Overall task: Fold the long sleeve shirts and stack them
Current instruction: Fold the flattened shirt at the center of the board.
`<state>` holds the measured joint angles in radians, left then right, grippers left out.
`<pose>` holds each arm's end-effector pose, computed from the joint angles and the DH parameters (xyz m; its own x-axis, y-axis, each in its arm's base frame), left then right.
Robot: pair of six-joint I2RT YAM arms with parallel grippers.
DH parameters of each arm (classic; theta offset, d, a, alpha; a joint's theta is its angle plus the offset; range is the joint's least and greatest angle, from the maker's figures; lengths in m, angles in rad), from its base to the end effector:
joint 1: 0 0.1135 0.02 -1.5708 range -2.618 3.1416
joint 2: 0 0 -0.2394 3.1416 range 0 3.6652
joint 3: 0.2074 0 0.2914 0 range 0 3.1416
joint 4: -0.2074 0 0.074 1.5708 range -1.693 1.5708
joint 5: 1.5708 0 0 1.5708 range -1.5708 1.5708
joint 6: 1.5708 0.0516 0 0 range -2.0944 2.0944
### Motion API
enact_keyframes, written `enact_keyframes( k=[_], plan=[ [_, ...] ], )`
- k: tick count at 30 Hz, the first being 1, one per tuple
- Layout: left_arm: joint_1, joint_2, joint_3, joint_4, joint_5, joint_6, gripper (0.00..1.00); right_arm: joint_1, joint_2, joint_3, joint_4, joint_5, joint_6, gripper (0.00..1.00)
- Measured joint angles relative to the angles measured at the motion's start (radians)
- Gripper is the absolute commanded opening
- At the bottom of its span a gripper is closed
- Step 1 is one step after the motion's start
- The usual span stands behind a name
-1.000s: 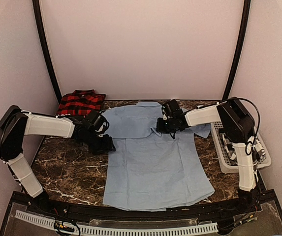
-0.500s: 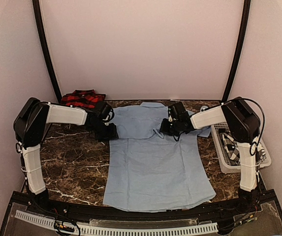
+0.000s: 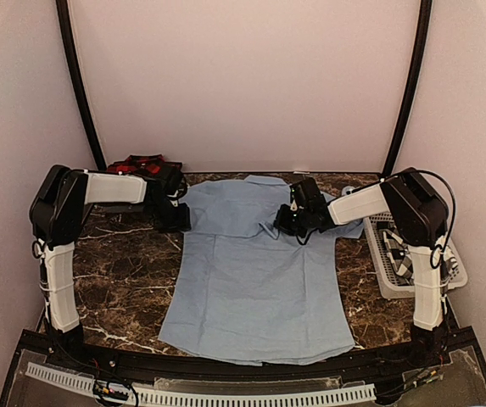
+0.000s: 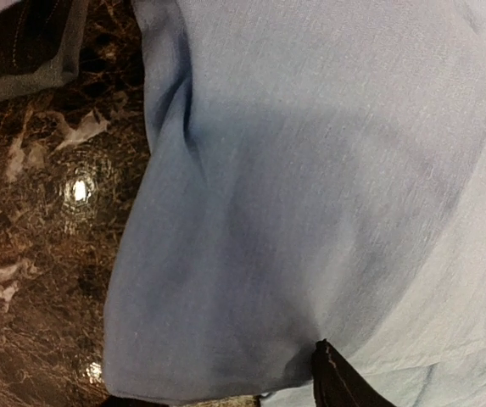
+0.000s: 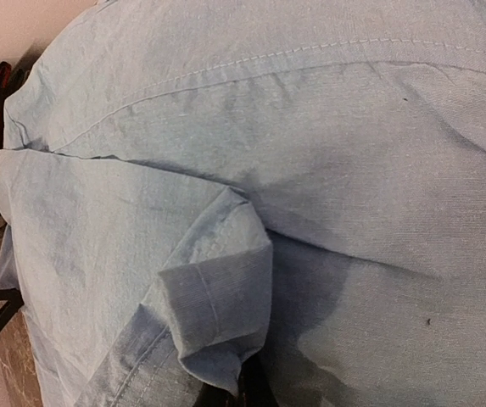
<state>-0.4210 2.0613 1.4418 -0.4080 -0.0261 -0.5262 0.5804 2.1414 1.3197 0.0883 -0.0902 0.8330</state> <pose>0.4247 -0.1887 0.1005 -0.8746 -0.1585 -0.4582 -0.0498 0.9694 -0.2403 0.3993 0.2674 0.0631 -0.8221 0.3422 -0.4551 0.0092 0.8072 0.5903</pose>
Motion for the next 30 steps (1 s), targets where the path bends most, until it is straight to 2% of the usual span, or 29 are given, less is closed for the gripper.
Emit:
enact_keyframes(
  k=[7, 11, 15, 19, 30],
  plan=[
    [0.002, -0.037, -0.016, -0.037, 0.041, 0.018, 0.54, -0.001, 0.003, 0.021, 0.0, -0.03, -0.02, 0.0],
    [-0.001, -0.187, -0.14, -0.062, 0.082, 0.013, 0.53, -0.001, 0.003, 0.05, 0.0, -0.051, -0.05, 0.0],
    [-0.018, -0.409, -0.313, -0.084, 0.113, -0.019, 0.52, -0.001, 0.003, 0.076, -0.002, -0.074, -0.082, 0.0],
    [-0.08, -0.554, -0.436, -0.128, 0.133, -0.07, 0.51, -0.001, 0.002, 0.104, -0.021, -0.093, -0.119, 0.0],
    [-0.31, -0.76, -0.671, -0.272, 0.153, -0.299, 0.42, -0.001, -0.067, 0.175, -0.072, -0.15, -0.202, 0.0]
  ],
)
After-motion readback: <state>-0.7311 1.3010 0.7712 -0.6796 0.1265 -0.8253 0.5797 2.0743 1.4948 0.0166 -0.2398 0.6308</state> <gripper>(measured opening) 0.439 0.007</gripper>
